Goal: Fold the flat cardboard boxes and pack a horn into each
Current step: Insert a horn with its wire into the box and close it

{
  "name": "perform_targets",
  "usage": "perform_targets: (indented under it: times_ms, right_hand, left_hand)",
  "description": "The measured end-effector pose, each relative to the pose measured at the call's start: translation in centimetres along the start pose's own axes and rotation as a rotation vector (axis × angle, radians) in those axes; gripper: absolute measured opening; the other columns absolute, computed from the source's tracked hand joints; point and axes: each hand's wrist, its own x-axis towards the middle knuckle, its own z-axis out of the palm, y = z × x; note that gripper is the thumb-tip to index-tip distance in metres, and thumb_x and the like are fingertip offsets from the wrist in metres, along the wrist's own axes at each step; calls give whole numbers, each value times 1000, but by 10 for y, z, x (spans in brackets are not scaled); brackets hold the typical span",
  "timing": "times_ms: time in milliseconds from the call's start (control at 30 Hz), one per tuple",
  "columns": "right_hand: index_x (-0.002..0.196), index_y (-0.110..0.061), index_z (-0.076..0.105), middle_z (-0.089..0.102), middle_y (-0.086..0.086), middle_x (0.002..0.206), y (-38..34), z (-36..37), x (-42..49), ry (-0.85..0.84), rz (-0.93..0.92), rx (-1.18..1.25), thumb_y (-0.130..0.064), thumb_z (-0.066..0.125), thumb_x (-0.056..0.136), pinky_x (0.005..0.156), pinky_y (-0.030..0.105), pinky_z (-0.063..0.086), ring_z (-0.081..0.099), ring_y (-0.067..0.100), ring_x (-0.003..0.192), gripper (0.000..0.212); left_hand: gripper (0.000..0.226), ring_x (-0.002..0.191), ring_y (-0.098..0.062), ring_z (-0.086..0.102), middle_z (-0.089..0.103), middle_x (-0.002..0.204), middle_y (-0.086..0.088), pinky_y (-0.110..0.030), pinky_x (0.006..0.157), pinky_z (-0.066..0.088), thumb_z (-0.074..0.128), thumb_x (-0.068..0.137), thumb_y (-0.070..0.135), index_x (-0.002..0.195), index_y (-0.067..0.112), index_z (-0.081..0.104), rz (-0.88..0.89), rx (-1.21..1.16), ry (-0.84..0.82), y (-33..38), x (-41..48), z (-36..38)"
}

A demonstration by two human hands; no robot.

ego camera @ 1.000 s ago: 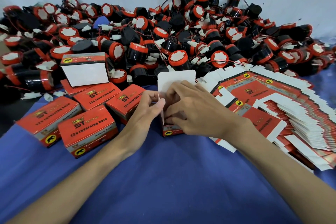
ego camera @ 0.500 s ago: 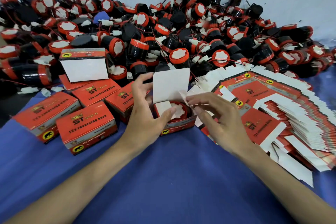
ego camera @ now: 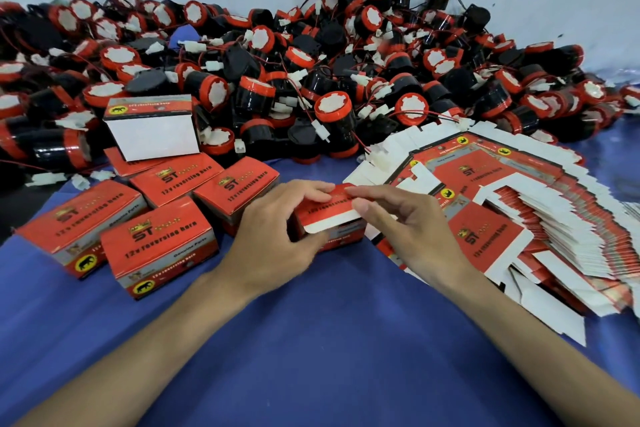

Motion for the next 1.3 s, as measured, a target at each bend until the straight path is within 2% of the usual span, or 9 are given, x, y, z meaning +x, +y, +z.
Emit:
perform_targets:
  times_ms: [67, 133, 367, 500, 600, 767, 933, 1167, 1300]
  right_hand:
    - [99, -38, 68, 72, -23, 91, 2, 1, -1, 1, 6, 19, -45, 61, 77, 72, 6, 45, 65, -7, 88, 24]
    - [98, -36, 70, 72, -23, 91, 2, 2, -2, 37, -8, 32, -44, 63, 75, 65, 4, 44, 65, -9, 81, 25]
    - [96, -39, 68, 64, -39, 84, 1, 10, -2, 127, -123, -34, -38, 66, 77, 72, 5, 45, 65, -10, 89, 19]
    - [97, -36, 68, 64, -37, 83, 3, 11, -1, 142, -145, -74, -31, 69, 78, 68, 5, 44, 65, -9, 84, 19]
    - [101, -28, 71, 69, -23, 94, 6, 5, 0, 90, -164, -102, -19, 68, 87, 72, 9, 46, 66, -7, 88, 17]
    - [99, -8, 75, 74, 2, 78, 9, 10, -4, 257, -467, -536, -9, 70, 83, 66, 32, 52, 66, 21, 67, 17]
    - [89, -9, 76, 65, 3, 66, 6, 10, -10, 353, -562, -874, -22, 71, 87, 52, 34, 48, 55, 25, 56, 14]
    - [100, 0, 73, 52, 10, 68, 2, -1, -9, 30, -562, -682, -19, 58, 91, 44, 30, 44, 45, 20, 49, 25]
    - [103, 1, 72, 52, 12, 69, 5, -2, -6, -12, -571, -668, -17, 61, 90, 45, 29, 43, 44, 20, 50, 25]
  left_hand:
    - [44, 114, -5, 55, 62, 123, 7, -21, 96, 43, 66, 81, 41, 116, 14, 63, 52, 45, -70, -1, -1, -3]
    - [51, 115, -6, 55, 62, 125, 7, -23, 98, 42, 59, 83, 49, 120, 15, 62, 71, 82, -99, -3, 1, -6]
    - [48, 119, -8, 56, 63, 126, 6, -28, 100, 43, 56, 88, 44, 126, 15, 61, 70, 98, -141, -7, 5, -13]
    - [40, 116, -7, 58, 64, 123, 6, -27, 99, 45, 63, 86, 25, 124, 14, 63, 95, 98, -116, -9, 7, -13]
    - [39, 119, -8, 56, 62, 126, 3, -25, 102, 43, 63, 87, 20, 124, 9, 63, 154, 125, -128, -10, 6, -13]
    - [36, 123, -10, 54, 59, 128, 3, -23, 106, 39, 60, 90, 21, 123, 6, 62, 205, 132, -150, -12, 7, -15]
    - [35, 122, -16, 56, 61, 126, -1, -29, 105, 43, 60, 88, 17, 121, 4, 63, 224, 146, -162, -12, 7, -17]
    - [38, 126, -15, 52, 61, 128, 1, -35, 105, 44, 52, 93, 29, 123, 8, 63, 284, 232, -233, -18, 7, -22]
    - [39, 129, -16, 50, 58, 132, 2, -40, 103, 46, 49, 95, 28, 126, 10, 61, 330, 299, -243, -19, 5, -23]
